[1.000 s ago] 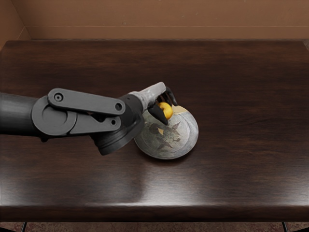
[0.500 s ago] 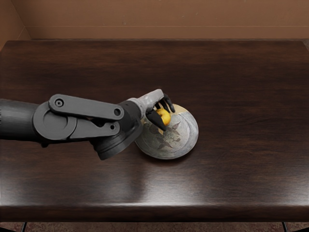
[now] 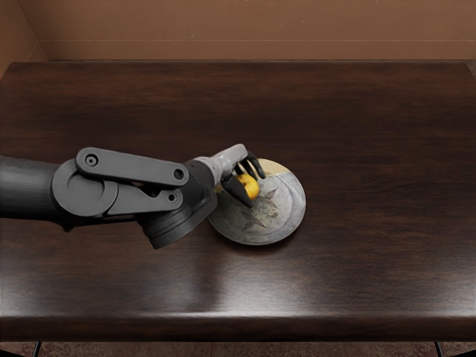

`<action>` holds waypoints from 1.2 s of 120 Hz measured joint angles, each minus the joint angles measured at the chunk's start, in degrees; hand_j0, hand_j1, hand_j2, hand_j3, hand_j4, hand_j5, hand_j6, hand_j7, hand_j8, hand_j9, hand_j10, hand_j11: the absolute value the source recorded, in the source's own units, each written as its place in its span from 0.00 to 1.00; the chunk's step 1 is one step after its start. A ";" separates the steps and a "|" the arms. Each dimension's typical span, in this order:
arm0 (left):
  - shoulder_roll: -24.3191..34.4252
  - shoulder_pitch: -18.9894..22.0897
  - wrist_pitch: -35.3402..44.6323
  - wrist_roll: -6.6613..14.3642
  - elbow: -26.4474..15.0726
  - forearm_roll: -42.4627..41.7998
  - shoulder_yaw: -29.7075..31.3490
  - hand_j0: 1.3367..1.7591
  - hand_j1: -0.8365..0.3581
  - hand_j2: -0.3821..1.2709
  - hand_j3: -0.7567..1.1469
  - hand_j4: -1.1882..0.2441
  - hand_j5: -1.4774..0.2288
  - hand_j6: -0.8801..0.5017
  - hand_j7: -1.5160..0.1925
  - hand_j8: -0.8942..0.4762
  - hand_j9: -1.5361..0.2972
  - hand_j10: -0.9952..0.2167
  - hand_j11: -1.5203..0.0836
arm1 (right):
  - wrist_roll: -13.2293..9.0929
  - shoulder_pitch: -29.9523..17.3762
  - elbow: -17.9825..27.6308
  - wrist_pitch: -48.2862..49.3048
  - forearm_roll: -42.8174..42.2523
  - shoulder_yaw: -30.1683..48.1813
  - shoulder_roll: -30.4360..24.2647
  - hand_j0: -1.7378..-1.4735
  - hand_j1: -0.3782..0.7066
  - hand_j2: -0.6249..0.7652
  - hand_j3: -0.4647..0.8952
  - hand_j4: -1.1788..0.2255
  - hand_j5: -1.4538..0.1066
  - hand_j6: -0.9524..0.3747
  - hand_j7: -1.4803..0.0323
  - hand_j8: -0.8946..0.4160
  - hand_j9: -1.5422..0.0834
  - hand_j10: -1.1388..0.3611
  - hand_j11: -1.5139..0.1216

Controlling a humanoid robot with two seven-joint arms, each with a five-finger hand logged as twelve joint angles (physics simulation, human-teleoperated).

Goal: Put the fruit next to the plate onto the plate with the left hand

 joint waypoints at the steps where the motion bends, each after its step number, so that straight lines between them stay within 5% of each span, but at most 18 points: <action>1: 0.00 0.00 0.00 0.00 0.00 -0.03 0.01 0.76 0.46 0.37 0.40 0.42 0.40 0.29 0.42 0.35 0.41 0.31 0.46 | 0.00 0.00 0.00 0.00 -0.01 0.00 0.00 0.30 0.05 0.45 0.34 0.83 0.92 0.70 0.96 0.67 0.93 0.75 0.91; 44: 0.00 1.32 0.01 -0.03 0.79 -2.22 0.11 0.76 0.50 0.33 0.40 0.47 0.47 0.28 0.49 0.31 0.47 0.40 0.53 | 0.00 0.00 0.00 0.00 0.00 0.00 0.00 0.30 0.05 0.45 0.34 0.83 0.92 0.70 0.96 0.67 0.93 0.75 0.91; 100: 2.39 0.15 -2.81 0.03 -0.20 -1.93 -3.48 0.76 0.68 0.27 0.40 0.61 0.62 0.41 0.65 0.43 0.61 0.56 0.69 | 0.00 0.00 0.00 0.00 -0.01 0.00 0.00 0.30 0.05 0.45 0.34 0.83 0.92 0.70 0.96 0.67 0.93 0.75 0.91; 124: 11.05 0.26 -9.23 -0.01 -1.41 -1.75 -8.69 0.76 0.84 0.25 0.40 0.72 0.75 0.53 0.77 0.54 0.73 0.69 0.82 | 0.00 -0.01 0.00 0.00 0.00 0.00 0.00 0.30 0.05 0.45 0.34 0.83 0.92 0.70 0.96 0.67 0.93 0.75 0.91; 144: 23.76 1.36 -24.49 -0.02 -1.96 -1.92 -16.01 0.76 0.92 0.24 0.40 0.78 0.81 0.58 0.83 0.60 0.78 0.76 0.89 | 0.00 0.00 0.00 0.00 0.01 0.00 0.00 0.30 0.05 0.45 0.34 0.83 0.92 0.70 0.96 0.67 0.93 0.75 0.91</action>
